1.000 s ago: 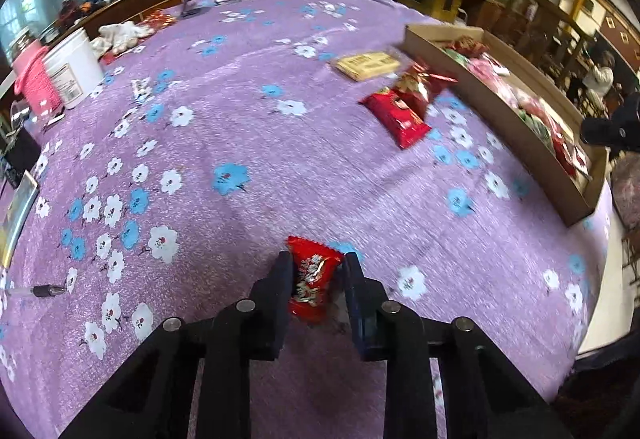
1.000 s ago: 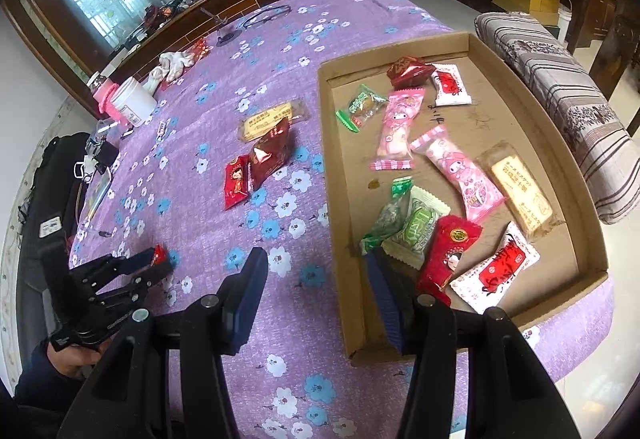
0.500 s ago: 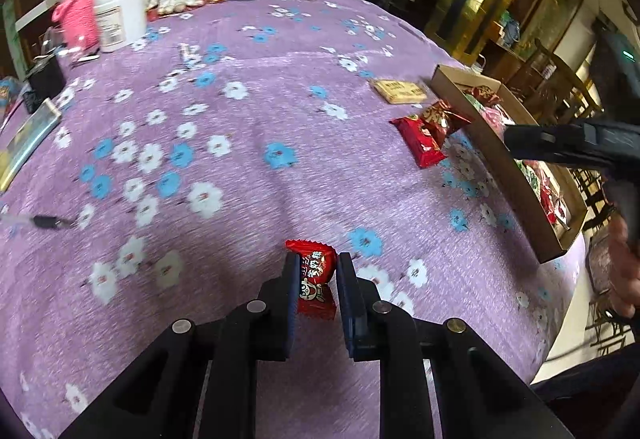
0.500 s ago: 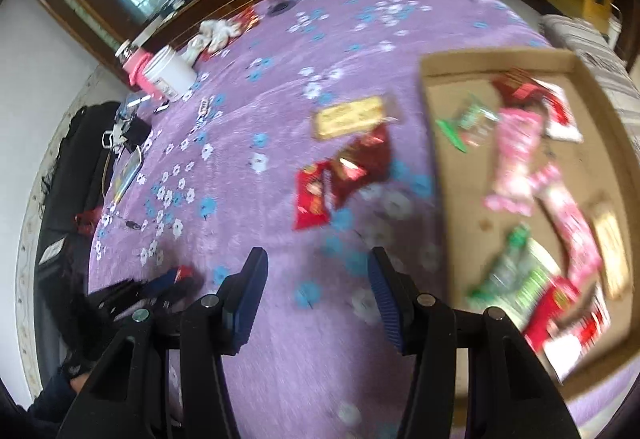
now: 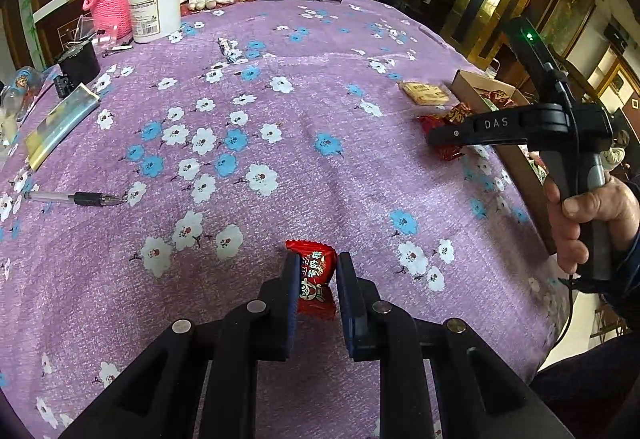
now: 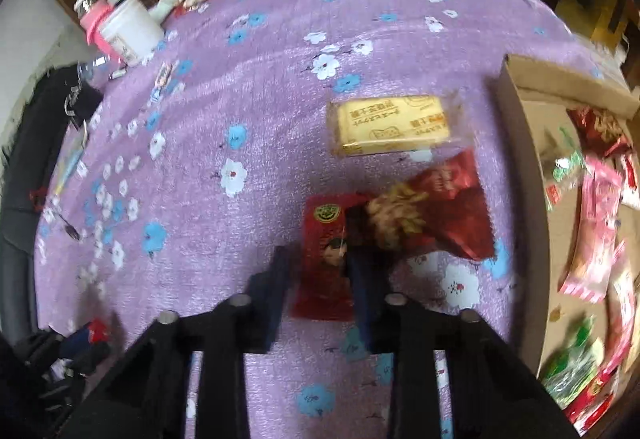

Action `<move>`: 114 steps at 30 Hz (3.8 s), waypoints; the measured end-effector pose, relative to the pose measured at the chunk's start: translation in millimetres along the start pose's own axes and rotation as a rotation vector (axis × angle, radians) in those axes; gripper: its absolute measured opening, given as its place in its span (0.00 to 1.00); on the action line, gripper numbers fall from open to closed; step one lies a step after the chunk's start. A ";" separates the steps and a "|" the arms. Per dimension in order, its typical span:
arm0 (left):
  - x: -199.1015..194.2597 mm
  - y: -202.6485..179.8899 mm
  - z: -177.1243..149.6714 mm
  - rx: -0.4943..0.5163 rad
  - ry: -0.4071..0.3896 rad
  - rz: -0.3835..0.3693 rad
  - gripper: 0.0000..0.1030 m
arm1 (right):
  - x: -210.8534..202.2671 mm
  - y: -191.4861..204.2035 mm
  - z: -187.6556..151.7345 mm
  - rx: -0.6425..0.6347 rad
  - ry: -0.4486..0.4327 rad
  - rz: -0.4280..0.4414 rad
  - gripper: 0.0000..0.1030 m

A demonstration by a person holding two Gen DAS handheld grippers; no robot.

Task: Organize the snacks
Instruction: 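Grasp red candy with left gripper while right grasps red cartoon candy, then carry red candies in both grippers over the tray and release them, then grasp red packet with left gripper while right moves toward yellow biscuit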

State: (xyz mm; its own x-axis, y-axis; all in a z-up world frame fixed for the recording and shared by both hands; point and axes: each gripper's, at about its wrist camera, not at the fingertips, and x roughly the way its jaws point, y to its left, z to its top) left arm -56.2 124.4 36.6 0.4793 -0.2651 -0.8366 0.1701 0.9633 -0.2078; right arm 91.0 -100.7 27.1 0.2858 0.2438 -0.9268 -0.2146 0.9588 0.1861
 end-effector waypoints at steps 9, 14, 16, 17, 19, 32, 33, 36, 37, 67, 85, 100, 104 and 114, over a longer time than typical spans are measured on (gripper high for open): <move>12.2 -28.1 15.8 0.050 0.001 -0.047 0.17 | -19.8 17.4 -57.4 -0.006 0.023 0.143 0.18; 21.0 -52.9 22.6 0.094 0.009 -0.077 0.17 | -33.8 8.7 -74.4 -0.015 0.016 0.149 0.18; 25.0 -64.8 24.5 0.112 0.017 -0.091 0.17 | -41.7 0.0 -78.1 -0.002 0.004 0.155 0.18; 26.3 -69.5 25.5 0.119 0.019 -0.095 0.17 | -45.6 -3.4 -80.1 0.000 -0.003 0.157 0.18; 28.3 -82.8 28.2 0.141 0.023 -0.105 0.17 | -53.9 -10.3 -82.6 0.005 -0.023 0.158 0.19; 28.9 -150.6 40.9 0.264 0.022 -0.131 0.17 | -97.2 -67.1 -95.1 0.086 -0.134 0.165 0.19; 28.6 -153.5 41.3 0.269 0.022 -0.131 0.17 | -99.6 -72.5 -95.6 0.095 -0.140 0.167 0.19; 28.0 -164.2 44.1 0.289 0.021 -0.130 0.17 | -107.5 -87.4 -97.0 0.120 -0.160 0.170 0.19; 28.1 -168.0 45.3 0.294 0.021 -0.131 0.17 | -109.4 -90.8 -97.3 0.128 -0.165 0.171 0.19; 65.7 -297.8 83.3 0.440 0.074 -0.265 0.17 | -146.2 -236.2 -118.3 0.415 -0.240 0.076 0.19; 99.3 -343.2 62.0 0.527 0.154 -0.300 0.18 | -130.5 -260.8 -123.3 0.412 -0.166 0.052 0.21; 79.7 -332.4 66.4 0.517 0.102 -0.318 0.26 | -145.2 -252.4 -120.2 0.407 -0.224 0.002 0.22; 72.5 -315.0 75.6 0.463 0.077 -0.316 0.26 | -149.3 -245.1 -118.9 0.398 -0.241 0.001 0.23; 55.0 -236.7 102.8 0.321 -0.004 -0.257 0.48 | -150.1 -220.7 -118.6 0.373 -0.241 0.010 0.29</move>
State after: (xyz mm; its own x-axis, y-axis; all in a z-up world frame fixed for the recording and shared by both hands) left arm 18.4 -122.5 91.9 0.3894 -0.4965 -0.7758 0.5443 0.8035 -0.2410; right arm -15.3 -366.2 86.4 0.5041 0.2384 -0.8301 0.1208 0.9322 0.3411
